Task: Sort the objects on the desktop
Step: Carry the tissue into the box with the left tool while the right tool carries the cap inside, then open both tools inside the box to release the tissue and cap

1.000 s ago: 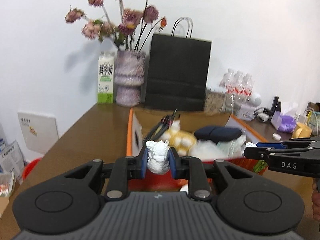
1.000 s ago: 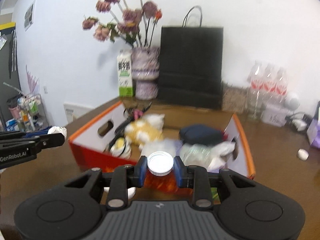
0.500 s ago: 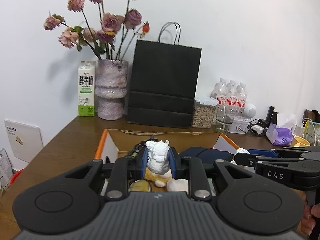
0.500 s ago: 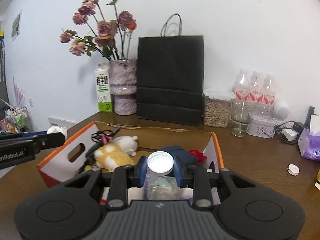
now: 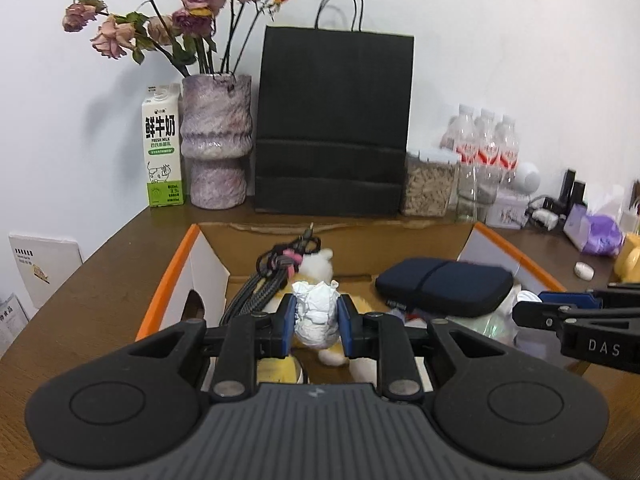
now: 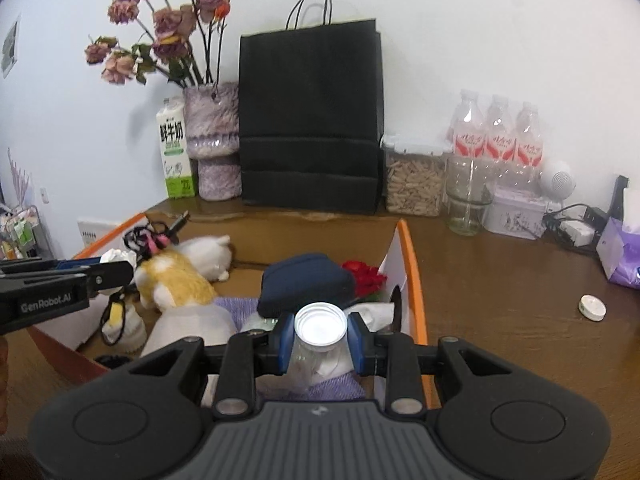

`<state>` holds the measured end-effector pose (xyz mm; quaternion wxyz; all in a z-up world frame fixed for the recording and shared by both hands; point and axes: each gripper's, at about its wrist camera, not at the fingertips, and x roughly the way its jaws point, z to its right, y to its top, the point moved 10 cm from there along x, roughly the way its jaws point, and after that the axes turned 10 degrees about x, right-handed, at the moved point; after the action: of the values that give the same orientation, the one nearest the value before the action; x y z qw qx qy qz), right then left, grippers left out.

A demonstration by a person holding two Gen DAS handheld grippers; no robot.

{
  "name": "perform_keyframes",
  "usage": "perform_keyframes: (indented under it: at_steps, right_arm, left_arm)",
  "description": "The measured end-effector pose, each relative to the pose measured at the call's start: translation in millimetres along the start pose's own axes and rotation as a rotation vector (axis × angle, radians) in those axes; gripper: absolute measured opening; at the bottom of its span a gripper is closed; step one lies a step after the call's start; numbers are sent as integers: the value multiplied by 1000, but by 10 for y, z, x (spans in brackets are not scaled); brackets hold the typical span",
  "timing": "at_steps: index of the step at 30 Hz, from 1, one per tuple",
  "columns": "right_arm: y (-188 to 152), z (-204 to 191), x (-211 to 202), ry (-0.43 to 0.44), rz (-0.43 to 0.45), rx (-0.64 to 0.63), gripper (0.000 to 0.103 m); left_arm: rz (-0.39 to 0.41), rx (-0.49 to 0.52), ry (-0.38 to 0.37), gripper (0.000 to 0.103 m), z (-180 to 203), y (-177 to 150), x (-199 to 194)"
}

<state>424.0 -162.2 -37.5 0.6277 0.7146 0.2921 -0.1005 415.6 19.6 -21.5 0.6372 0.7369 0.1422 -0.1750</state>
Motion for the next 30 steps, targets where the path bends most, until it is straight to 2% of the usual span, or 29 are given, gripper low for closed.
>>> perform_keyframes:
  at_steps: [9, 11, 13, 14, 18, 20, 21, 23, 30]
  right_arm:
    - [-89, 13, 84, -10, -22, 4, 27]
    - [-82, 17, 78, -8, -16, 12, 28]
    - [-70, 30, 56, -6, -7, 23, 29]
    - [-62, 31, 40, -2, -3, 29, 35]
    - [14, 15, -70, 8, 47, 30, 78]
    - [47, -9, -123, 10, 70, 23, 91]
    - [56, -23, -144, 8, 79, 15, 95]
    - [69, -44, -165, 1, 84, 3, 103]
    - [61, -98, -194, 1, 84, -19, 103]
  left_arm:
    - [-25, 46, -30, 24, 102, -104, 43]
    - [-22, 51, -23, 29, 103, -103, 34]
    - [-15, 51, -15, 46, 97, -93, 15]
    - [-11, 52, -10, 51, 97, -86, 1]
    - [13, 57, 13, 88, 91, -38, -87]
    - [32, 68, 39, 95, 85, -6, -144]
    - [46, 68, 48, 103, 80, 10, -174]
    - [62, 59, 64, 103, 63, 29, -220]
    - [44, 24, 75, 103, -24, 20, -210]
